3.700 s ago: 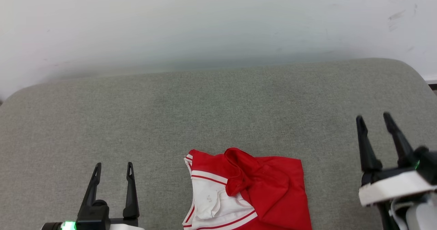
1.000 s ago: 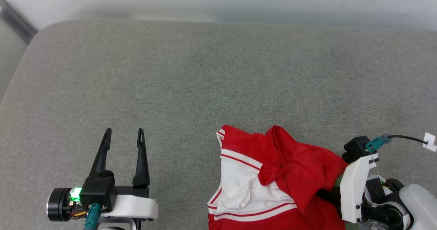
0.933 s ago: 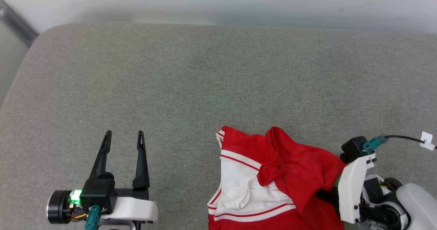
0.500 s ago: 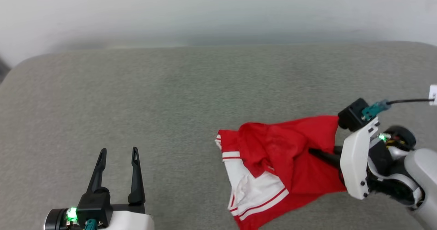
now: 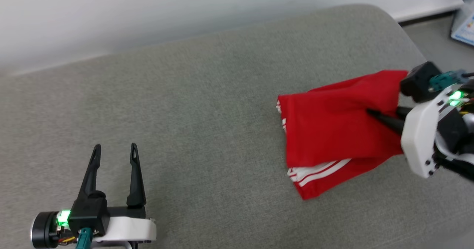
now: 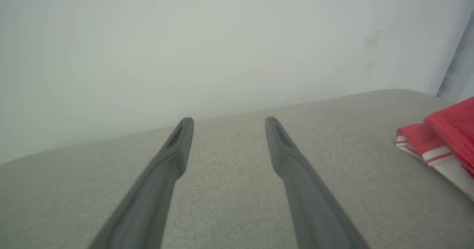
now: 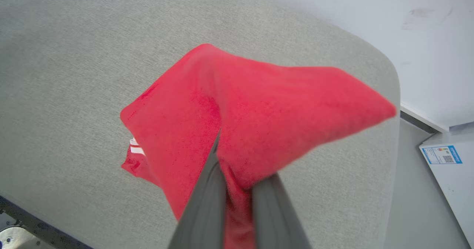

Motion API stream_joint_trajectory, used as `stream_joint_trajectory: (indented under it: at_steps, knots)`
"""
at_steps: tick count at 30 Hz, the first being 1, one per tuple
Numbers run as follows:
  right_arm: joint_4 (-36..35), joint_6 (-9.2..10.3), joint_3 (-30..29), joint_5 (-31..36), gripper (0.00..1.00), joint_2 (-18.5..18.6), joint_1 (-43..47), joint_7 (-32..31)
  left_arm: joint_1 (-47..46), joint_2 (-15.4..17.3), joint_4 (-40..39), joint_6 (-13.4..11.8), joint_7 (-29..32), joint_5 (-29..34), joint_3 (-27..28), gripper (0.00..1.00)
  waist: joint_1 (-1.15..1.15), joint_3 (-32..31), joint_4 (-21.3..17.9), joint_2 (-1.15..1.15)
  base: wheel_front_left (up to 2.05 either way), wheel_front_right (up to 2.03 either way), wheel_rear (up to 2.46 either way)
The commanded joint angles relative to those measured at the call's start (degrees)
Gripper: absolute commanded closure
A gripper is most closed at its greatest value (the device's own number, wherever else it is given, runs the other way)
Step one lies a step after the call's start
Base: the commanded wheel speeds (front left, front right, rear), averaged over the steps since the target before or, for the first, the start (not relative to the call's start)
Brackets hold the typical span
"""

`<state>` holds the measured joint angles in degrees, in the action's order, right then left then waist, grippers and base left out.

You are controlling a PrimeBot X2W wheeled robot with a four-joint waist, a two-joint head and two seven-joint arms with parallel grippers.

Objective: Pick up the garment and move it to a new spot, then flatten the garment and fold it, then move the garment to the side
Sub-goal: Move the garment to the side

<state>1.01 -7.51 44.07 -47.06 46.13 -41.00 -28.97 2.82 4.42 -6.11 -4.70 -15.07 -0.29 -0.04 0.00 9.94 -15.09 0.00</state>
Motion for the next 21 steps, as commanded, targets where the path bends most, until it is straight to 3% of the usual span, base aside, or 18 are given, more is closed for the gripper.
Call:
stream_joint_trajectory:
  at_steps: [1, 10, 21]
  knots:
    - [1.54, 0.04, 0.21, 1.31, 1.0, 0.46, -1.84, 1.34, -1.21, 0.49, -0.28, 0.04, -0.13, 0.39, 0.07, 0.0, 0.0, 4.08, -3.19, 0.0, 0.0, 0.0, 0.0]
    - [16.2, 0.04, -0.27, 7.61, 1.0, 3.82, -8.05, 7.3, -5.36, 3.35, -2.02, 0.81, -0.13, 0.9, 0.19, 0.0, 0.0, 12.61, -2.92, 0.0, 0.0, 0.0, 0.0]
    - [30.81, 0.05, -4.41, 12.94, 1.0, 3.05, -13.28, 10.55, -8.1, 4.97, -4.4, -0.29, -0.13, 0.8, 0.41, 0.0, 0.0, 19.09, -1.63, 0.0, 0.0, 0.0, 0.0]
